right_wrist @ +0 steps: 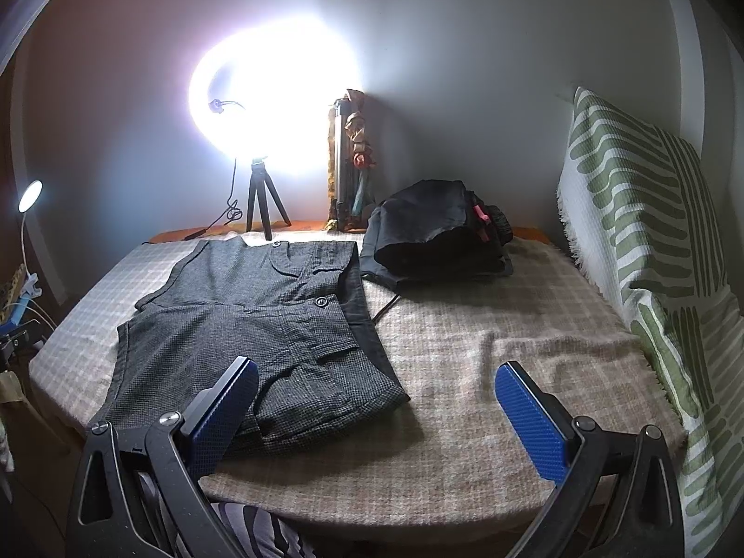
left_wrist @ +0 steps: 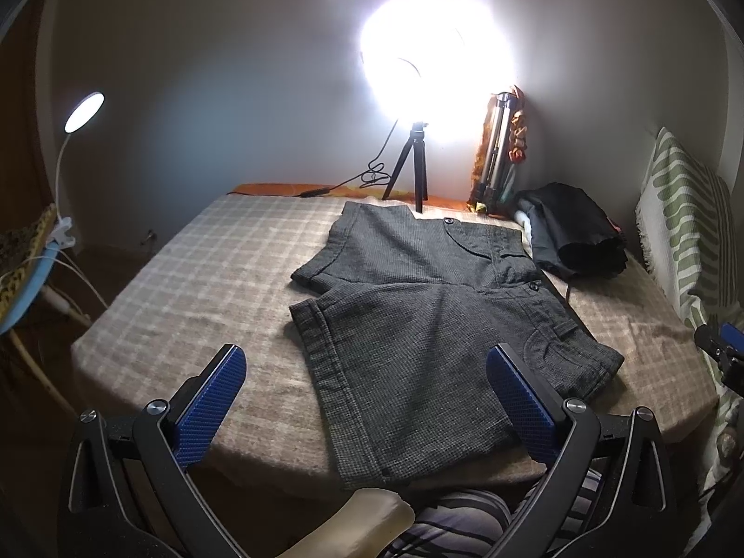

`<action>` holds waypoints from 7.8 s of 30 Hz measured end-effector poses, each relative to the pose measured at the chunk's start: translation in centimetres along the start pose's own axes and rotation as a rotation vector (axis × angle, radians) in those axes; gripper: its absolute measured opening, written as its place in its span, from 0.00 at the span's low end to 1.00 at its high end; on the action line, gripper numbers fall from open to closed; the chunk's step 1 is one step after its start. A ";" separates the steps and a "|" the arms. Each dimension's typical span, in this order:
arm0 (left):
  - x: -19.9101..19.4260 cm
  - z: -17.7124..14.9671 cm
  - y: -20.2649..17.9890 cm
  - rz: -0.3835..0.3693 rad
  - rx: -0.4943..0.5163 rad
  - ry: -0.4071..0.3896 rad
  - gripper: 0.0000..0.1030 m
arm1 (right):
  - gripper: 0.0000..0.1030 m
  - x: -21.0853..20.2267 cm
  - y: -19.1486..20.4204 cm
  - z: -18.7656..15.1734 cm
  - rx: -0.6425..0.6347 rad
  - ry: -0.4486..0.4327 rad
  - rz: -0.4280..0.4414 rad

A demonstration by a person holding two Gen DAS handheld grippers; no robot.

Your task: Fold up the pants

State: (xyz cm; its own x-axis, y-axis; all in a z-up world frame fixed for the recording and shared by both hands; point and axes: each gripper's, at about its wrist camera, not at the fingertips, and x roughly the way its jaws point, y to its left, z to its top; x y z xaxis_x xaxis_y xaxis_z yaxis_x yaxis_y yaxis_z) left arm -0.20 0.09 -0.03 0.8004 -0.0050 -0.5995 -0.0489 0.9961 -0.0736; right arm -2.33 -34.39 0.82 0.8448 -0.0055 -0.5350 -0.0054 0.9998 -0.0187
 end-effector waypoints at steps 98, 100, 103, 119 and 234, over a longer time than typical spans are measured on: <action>8.5 -10.3 -2.6 -0.188 0.655 0.376 0.35 | 0.67 14.4 5.0 -7.1 -0.830 0.263 0.337; 8.8 -10.2 -2.6 -0.185 0.647 0.372 0.22 | 0.69 14.5 5.2 -7.1 -0.843 0.255 0.334; 8.8 -9.6 -2.3 -0.191 0.628 0.364 0.15 | 0.67 14.5 5.3 -7.2 -0.862 0.248 0.337; 5.6 -1.8 -1.7 -0.171 0.532 0.127 0.12 | 0.19 12.1 5.9 -3.2 -0.818 0.154 0.290; 41.6 15.9 -10.0 0.132 0.443 0.215 0.57 | 0.31 34.5 -1.0 2.8 0.628 0.296 0.302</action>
State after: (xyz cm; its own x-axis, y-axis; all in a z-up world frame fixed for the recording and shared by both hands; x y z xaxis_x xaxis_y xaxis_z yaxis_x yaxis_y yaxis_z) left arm 43.02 -8.70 -11.57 0.6610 0.1518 -0.7349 0.1540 0.9311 0.3308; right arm 28.30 -35.52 -15.27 0.6757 0.3540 -0.6466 0.1667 0.7811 0.6018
